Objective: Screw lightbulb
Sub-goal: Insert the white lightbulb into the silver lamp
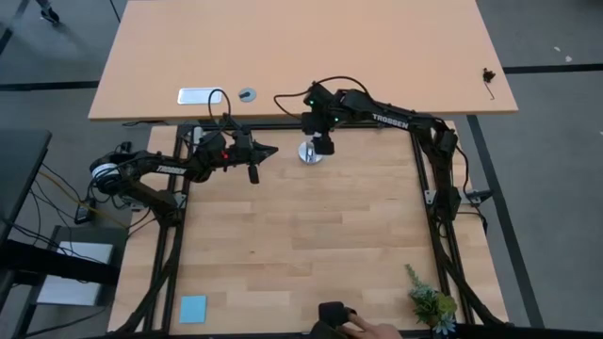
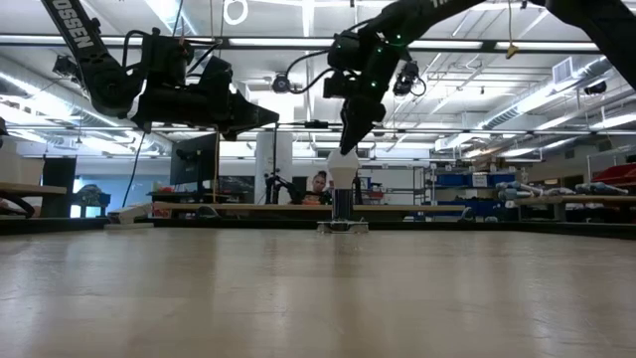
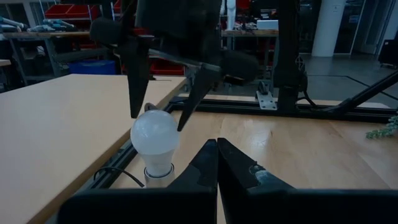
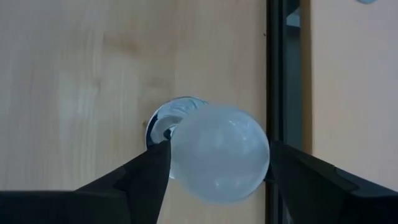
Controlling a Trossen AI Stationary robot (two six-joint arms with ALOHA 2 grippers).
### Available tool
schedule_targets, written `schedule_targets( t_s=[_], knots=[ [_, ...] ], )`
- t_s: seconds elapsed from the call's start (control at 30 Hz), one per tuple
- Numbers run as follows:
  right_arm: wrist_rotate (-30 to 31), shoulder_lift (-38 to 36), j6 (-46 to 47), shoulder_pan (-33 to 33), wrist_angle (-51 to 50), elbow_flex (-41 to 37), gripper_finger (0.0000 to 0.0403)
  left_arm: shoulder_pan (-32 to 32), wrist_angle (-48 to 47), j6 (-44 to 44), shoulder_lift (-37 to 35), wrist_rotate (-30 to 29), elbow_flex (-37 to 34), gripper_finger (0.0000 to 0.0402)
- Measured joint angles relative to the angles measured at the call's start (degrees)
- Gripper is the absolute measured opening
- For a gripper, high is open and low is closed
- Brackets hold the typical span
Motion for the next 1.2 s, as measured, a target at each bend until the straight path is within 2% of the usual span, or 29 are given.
schedule_targets(
  t_s=[0.13,0.27,0.4,0.53,0.63,0.9,1.1,1.2],
  knots=[
    [-0.1,-0.2,1.8,-0.2,1.2,-1.3,0.0271,0.0,0.0,0.0,0.0,0.0,0.0,0.0005],
    [0.0,-0.3,9.2,-0.2,3.1,-2.0,0.0251,0.0,0.0,0.0,0.0,0.0,0.0,0.0005],
    [0.0,-0.4,22.3,-0.3,3.3,-2.0,0.0232,0.0,0.0,0.0,0.0,0.0,0.0,0.0005],
    [2.6,-0.5,37.9,-0.3,2.2,-2.0,0.0229,0.0,0.0,0.0,0.0,0.0,0.0,0.0005],
    [3.0,-0.4,43.9,-0.3,2.1,-2.0,0.0229,0.0,0.0,0.0,0.0,0.0,0.0,0.0005],
    [2.9,-0.1,37.4,0.3,0.2,0.8,0.0229,0.0,0.0,0.0,0.0,0.0,0.0,0.0005],
    [3.0,-0.2,20.3,0.3,1.1,3.8,0.0229,0.0,0.0,0.0,0.0,0.0,0.0,0.0005],
    [0.7,-0.2,11.2,0.3,0.1,3.8,0.0229,0.0,0.0,0.0,0.0,0.0,0.0,0.0005]
  ],
)
